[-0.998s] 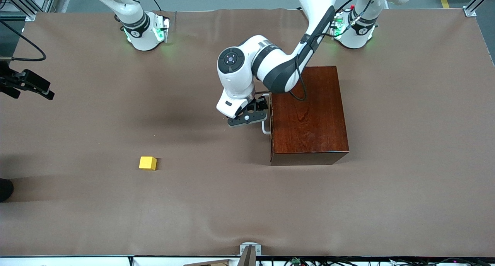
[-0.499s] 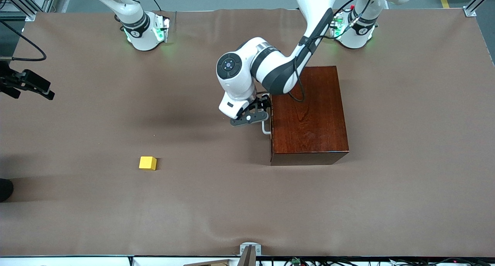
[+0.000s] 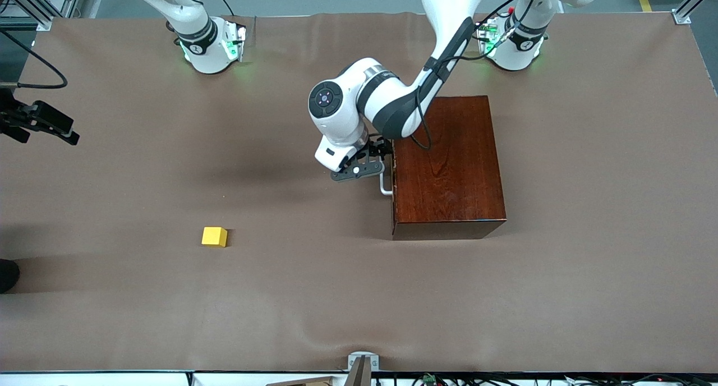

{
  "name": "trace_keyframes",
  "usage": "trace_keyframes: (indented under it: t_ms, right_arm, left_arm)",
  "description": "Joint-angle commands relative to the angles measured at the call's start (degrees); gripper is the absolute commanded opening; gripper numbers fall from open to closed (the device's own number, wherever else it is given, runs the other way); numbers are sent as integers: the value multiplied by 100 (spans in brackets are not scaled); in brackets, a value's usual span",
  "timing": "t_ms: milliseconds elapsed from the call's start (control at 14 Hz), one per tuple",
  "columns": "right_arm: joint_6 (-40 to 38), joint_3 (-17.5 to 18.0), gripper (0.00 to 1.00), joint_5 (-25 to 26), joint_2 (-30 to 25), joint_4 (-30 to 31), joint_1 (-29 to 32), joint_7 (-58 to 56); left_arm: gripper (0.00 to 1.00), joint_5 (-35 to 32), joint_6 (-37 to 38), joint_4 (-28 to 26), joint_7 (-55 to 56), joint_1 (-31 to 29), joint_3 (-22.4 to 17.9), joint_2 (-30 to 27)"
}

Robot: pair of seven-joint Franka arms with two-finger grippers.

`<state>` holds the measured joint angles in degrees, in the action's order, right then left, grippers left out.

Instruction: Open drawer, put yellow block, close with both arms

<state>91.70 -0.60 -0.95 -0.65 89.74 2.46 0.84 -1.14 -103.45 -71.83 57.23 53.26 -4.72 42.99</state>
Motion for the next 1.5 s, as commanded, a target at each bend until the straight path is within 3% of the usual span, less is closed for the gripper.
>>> trace_keyframes:
  t_ms: [0,499,1426]
  right_arm:
    - [-56,16,100,69,39,-88,-9,21]
    - [-39,16,100,69,39,-88,-9,30]
    - [-47,16,100,69,39,-88,-18,21]
  left_arm:
    - [100,-123,132,222,-54,97,-72,166]
    - [100,-123,361,222,-54,88,-187,130]
    - [100,-132,-86,195,-10,167,-169,174]
